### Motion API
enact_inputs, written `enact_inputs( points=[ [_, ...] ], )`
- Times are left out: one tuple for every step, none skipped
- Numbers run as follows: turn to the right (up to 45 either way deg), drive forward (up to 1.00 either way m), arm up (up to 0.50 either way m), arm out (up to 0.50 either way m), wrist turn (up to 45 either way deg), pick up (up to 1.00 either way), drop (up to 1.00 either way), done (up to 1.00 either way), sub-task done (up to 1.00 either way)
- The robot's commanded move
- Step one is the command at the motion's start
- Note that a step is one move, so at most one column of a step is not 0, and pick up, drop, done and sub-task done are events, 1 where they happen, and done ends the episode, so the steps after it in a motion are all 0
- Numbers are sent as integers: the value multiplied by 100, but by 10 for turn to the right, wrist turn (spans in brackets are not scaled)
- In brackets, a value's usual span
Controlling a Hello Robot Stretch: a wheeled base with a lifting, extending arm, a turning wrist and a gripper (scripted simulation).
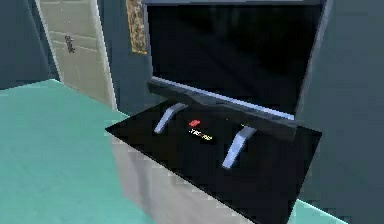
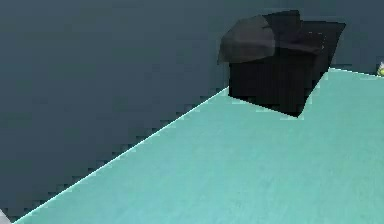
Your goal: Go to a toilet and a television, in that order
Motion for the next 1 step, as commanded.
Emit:
enact_inputs(
  points=[
    [0, 0, 0, 0, 0, 0, 0, 100, 0]
  ],
)
